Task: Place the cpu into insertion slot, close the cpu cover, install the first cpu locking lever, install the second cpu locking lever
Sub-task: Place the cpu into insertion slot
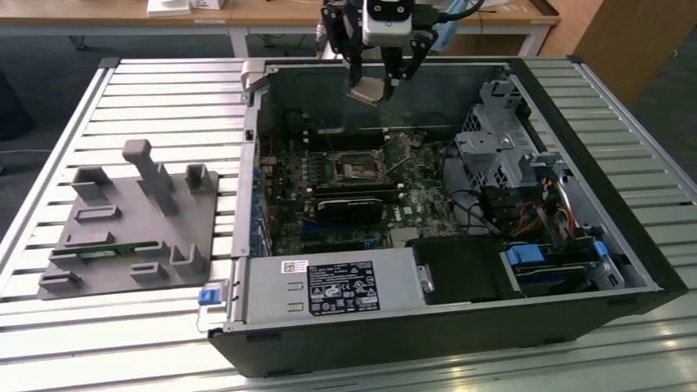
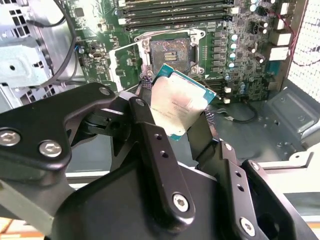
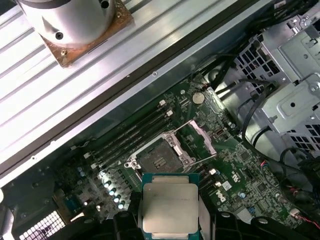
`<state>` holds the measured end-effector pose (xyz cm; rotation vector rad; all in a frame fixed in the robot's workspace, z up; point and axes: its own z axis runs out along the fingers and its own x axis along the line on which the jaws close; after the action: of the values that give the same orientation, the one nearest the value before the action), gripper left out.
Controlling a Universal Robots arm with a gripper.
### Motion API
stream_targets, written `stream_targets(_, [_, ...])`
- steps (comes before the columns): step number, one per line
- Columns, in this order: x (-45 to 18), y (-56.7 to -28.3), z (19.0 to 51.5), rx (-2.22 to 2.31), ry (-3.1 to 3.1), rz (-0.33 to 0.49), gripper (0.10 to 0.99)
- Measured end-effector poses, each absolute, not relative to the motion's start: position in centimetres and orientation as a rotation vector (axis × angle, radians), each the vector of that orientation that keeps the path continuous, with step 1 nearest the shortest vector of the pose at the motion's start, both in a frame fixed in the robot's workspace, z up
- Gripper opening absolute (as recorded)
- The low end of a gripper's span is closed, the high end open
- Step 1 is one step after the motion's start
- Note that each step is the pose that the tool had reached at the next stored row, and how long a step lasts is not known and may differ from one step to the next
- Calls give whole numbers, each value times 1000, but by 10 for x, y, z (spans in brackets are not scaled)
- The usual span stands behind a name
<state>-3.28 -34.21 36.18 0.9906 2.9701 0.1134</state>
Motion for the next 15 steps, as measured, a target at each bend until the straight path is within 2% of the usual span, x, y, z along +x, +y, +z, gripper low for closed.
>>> stream_targets(15, [-33,-342,361,1174,2897,110,533])
